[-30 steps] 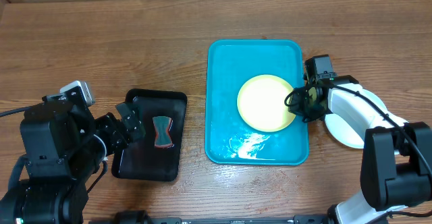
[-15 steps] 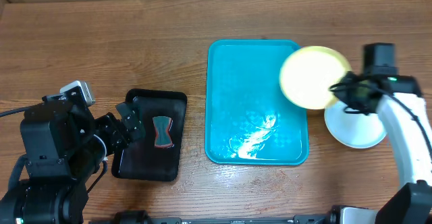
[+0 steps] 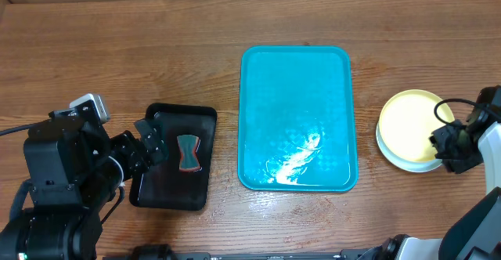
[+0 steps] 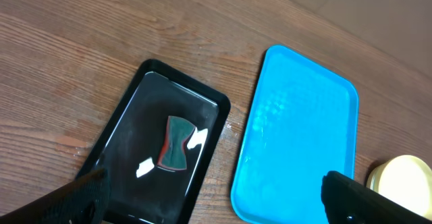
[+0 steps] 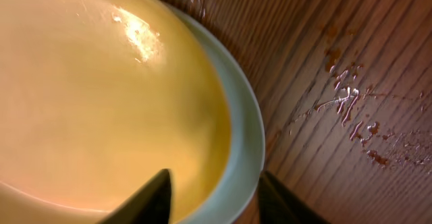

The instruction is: Clean dirty plates on tray and stack at the side

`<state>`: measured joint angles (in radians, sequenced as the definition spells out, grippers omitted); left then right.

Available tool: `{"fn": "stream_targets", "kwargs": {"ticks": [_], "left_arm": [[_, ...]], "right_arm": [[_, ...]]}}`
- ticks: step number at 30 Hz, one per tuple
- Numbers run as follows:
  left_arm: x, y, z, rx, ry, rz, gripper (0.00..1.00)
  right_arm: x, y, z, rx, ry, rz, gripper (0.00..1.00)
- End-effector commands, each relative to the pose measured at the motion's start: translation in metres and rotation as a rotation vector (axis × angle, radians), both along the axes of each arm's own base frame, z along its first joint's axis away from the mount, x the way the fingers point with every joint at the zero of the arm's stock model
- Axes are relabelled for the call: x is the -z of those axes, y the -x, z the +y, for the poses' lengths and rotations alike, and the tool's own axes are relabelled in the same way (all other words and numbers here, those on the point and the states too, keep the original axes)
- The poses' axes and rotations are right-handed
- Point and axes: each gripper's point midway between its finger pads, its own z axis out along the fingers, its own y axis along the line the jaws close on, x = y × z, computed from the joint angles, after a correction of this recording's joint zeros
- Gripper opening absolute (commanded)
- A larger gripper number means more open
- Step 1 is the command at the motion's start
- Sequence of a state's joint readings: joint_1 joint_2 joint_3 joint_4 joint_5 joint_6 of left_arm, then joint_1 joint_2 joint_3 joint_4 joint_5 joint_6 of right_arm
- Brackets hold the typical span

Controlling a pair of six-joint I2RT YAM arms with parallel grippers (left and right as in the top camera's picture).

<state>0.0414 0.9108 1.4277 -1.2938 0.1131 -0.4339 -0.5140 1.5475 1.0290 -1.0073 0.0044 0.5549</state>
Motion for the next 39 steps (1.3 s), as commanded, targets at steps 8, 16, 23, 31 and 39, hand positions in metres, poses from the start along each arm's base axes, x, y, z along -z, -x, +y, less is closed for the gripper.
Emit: {"fn": "stream_targets", "kwargs": {"ticks": [8, 16, 23, 31, 39], "left_arm": [[-0.005, 0.0, 0.0, 0.014, -0.01, -0.018, 1.0], [-0.005, 0.0, 0.0, 0.014, -0.01, -0.018, 1.0], [-0.005, 0.0, 0.0, 0.013, -0.009, -0.018, 1.0], [-0.005, 0.0, 0.0, 0.014, -0.01, -0.018, 1.0], [-0.005, 0.0, 0.0, 0.014, -0.01, -0.018, 1.0]], "right_arm": [[-0.121, -0.038, 0.077, -0.409, -0.065, -0.26, 0.49], [-0.22, -0.037, 0.205, -0.911, -0.125, -0.665, 0.59], [-0.243, -0.012, 0.265, -1.124, -0.179, -0.769, 1.0], [-0.233, 0.001, 0.251, -1.175, -0.095, -0.704, 1.0], [-0.283, -0.003, 0.229, -1.266, 0.28, -0.999, 1.0]]}}
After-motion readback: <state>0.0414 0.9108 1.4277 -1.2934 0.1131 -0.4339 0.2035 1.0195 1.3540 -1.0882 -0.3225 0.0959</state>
